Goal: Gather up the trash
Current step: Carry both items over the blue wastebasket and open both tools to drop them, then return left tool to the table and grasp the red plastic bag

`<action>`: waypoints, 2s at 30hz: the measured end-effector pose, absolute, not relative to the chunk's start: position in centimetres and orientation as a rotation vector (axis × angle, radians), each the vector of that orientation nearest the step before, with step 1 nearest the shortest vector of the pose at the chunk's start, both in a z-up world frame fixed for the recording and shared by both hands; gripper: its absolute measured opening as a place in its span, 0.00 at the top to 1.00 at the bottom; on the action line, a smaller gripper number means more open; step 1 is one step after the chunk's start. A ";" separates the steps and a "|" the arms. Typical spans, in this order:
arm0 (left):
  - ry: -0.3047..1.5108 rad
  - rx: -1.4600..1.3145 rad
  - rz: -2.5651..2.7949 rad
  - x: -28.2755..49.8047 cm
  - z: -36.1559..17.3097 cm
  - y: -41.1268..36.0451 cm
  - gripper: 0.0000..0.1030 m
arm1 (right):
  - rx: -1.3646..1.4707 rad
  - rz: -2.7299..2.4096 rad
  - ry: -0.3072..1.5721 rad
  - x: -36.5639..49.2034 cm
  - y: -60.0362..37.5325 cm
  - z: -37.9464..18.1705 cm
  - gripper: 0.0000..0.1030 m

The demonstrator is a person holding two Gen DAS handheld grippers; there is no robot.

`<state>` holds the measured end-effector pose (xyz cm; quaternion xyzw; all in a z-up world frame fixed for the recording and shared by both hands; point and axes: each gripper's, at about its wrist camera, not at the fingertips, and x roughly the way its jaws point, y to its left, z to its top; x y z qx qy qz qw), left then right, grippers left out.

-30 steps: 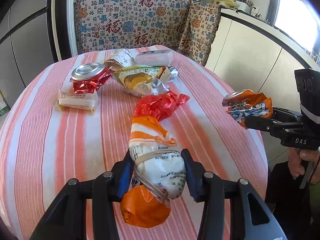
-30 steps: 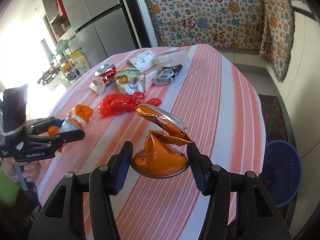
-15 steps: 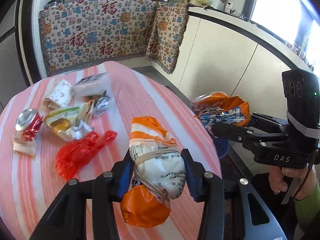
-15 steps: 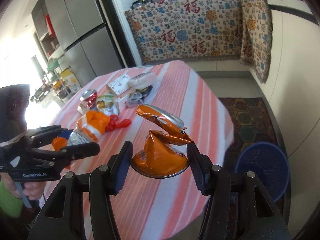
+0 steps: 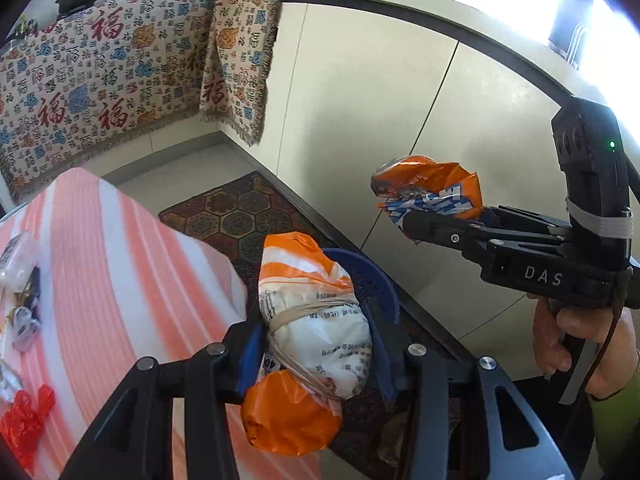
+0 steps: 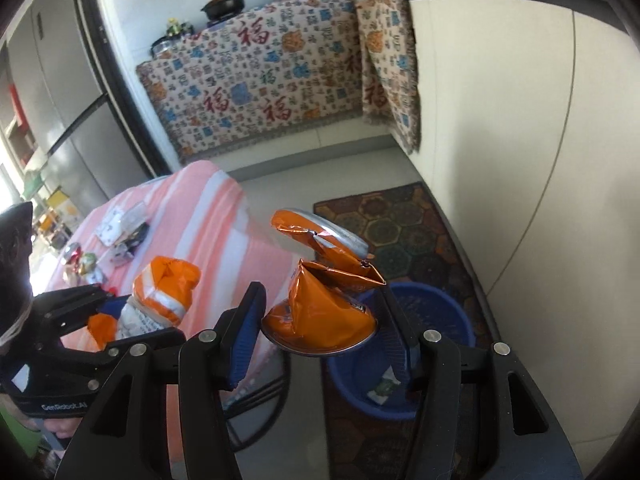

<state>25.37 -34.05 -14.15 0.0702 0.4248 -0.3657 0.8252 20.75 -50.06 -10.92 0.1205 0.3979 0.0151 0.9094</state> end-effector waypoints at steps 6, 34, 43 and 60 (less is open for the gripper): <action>0.938 0.180 -0.809 27.1 -16.9 -39.3 0.54 | 0.265 -0.027 0.879 22.2 -54.7 -13.6 0.44; 1.049 0.264 -0.790 32.1 -26.2 -48.6 0.32 | 0.424 -0.152 0.912 23.6 -61.6 -19.2 0.33; 0.934 0.160 -0.766 28.3 -19.6 -43.0 0.32 | 0.320 -0.163 0.759 22.1 -58.8 -14.5 0.22; 0.855 0.149 -0.443 17.4 -15.2 -19.4 0.31 | 0.135 0.182 0.706 17.9 -34.0 -12.1 0.14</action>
